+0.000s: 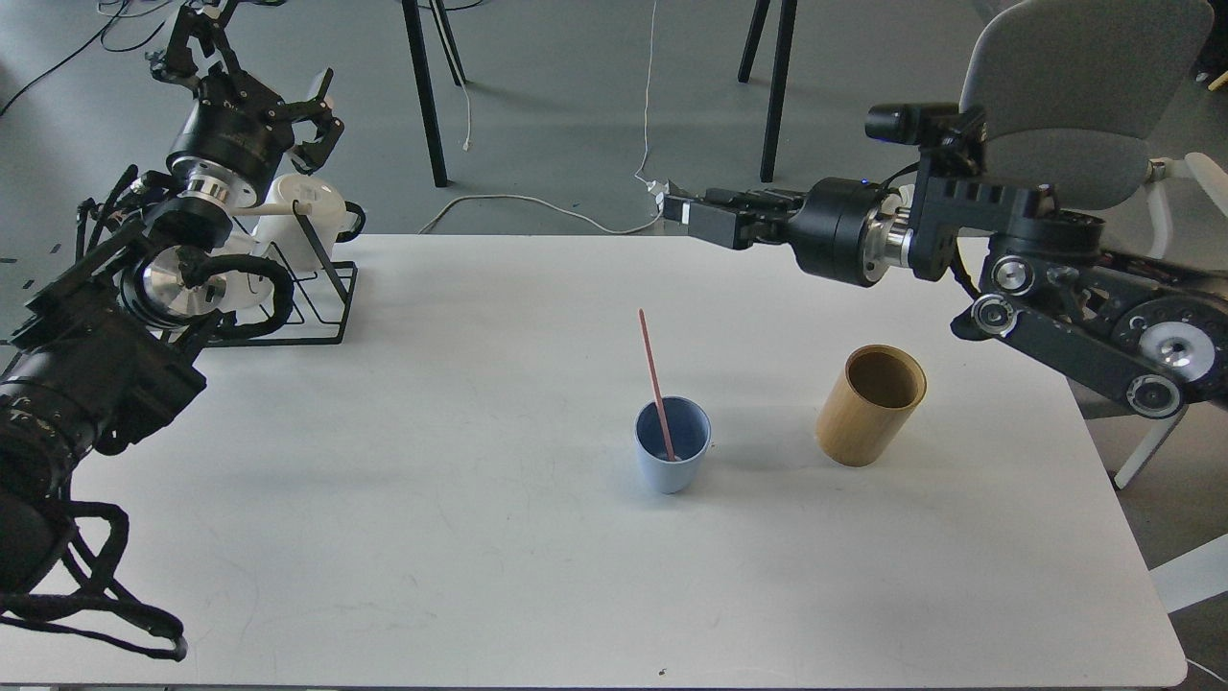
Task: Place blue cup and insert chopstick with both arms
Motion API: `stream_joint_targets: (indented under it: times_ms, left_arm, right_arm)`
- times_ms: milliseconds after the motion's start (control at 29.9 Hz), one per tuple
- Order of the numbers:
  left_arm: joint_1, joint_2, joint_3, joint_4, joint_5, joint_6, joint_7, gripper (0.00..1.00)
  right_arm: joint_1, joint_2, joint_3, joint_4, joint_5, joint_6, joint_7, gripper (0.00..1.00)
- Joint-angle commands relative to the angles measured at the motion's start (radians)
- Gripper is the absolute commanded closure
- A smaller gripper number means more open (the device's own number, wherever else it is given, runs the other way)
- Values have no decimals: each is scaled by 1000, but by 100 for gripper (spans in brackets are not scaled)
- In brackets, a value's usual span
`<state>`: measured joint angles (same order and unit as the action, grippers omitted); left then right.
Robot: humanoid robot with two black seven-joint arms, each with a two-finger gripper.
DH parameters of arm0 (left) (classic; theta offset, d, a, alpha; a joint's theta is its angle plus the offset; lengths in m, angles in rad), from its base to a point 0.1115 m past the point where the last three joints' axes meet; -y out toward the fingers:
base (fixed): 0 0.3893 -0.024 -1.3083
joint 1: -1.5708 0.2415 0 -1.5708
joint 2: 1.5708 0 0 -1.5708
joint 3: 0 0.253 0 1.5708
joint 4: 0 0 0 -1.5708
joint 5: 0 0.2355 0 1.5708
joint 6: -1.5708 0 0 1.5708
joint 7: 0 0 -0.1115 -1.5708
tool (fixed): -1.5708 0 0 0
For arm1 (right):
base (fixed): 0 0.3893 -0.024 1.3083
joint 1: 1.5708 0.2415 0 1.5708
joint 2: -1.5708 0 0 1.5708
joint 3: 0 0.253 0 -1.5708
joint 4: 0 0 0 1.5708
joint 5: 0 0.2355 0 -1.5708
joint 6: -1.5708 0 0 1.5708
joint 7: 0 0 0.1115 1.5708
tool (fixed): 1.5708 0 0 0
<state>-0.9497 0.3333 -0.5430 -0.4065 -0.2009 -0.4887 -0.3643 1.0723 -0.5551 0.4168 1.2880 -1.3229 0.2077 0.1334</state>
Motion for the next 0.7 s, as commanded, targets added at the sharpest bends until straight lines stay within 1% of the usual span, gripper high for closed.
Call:
stream_joint_targets:
  times_ms: [0,100,134,201,268,535,669]
  left_arm:
    - [0,-2,0,0,0,0,-2,0]
    - [2,-3,-2,0,0,0,-5,0]
    - [2,-2,-2,0,0,0,-8,0]
    - [3,1,-5,1,0,0,-13,0]
    - [3,4,-6,3,-5,0,-15,0]
    - [-1,1,-14,6,-5,0,-15,0]
    - [-8,-5,-14,6,-5,0,-15,0]
  right_arm:
    - [-11,-48,112,-30,201,-10,0,1]
    - [-23,-65,172,-90,417,-13,8,1]
    - [-31,-68,189,-114,486,-10,18,1]
    - [-57,-78,227,-159,633,-10,57,1]
    - [-80,-85,263,-206,762,-10,84,1]
    - [-127,-63,319,-407,1189,-5,89,1]
    - [-135,6,335,-528,1421,24,89,1]
